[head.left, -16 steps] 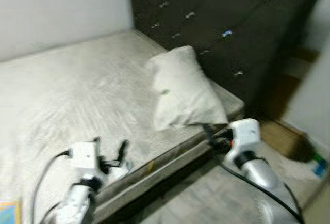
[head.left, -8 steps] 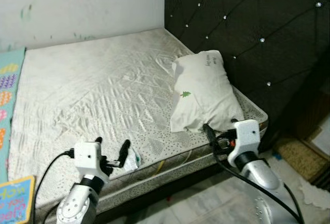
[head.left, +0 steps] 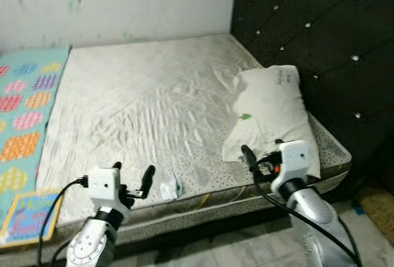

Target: Clean up the room

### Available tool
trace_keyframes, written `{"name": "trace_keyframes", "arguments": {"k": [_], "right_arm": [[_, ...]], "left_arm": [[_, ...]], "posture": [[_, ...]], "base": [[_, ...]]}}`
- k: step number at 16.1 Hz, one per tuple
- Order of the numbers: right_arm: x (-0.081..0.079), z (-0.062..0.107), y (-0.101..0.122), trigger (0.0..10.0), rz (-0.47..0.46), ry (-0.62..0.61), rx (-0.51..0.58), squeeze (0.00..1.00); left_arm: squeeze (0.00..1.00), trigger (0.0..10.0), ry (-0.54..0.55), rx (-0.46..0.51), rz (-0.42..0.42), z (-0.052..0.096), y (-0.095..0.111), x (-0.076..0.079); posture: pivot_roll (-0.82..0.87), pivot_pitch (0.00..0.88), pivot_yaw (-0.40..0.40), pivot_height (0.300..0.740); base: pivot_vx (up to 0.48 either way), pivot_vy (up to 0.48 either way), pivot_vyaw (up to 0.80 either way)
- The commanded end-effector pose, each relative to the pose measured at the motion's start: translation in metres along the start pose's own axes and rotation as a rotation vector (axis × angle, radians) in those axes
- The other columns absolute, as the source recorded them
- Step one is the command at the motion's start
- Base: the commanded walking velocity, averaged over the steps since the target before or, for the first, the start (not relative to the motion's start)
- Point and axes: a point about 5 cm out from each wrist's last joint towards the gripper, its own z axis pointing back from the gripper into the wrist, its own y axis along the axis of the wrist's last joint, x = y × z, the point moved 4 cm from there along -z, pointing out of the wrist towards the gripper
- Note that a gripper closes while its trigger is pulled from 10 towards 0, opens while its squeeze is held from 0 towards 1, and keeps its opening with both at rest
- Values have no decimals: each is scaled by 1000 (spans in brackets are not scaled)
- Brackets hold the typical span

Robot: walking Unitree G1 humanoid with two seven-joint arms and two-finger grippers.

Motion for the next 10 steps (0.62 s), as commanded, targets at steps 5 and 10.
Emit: {"name": "trace_keyframes", "arguments": {"k": [5,10], "right_arm": [[-1,0,1,10000,2,10,2,0],[-3,0,0,10000,5,17,3,0]], "left_arm": [[0,10000,-13,7,-1,0,2,1],[0,10000,-11,8,2,1,2,1]], "posture": [[-77,0,-55,740],[-76,0,-55,740]], "base": [[100,0,0],[267,0,120]]}}
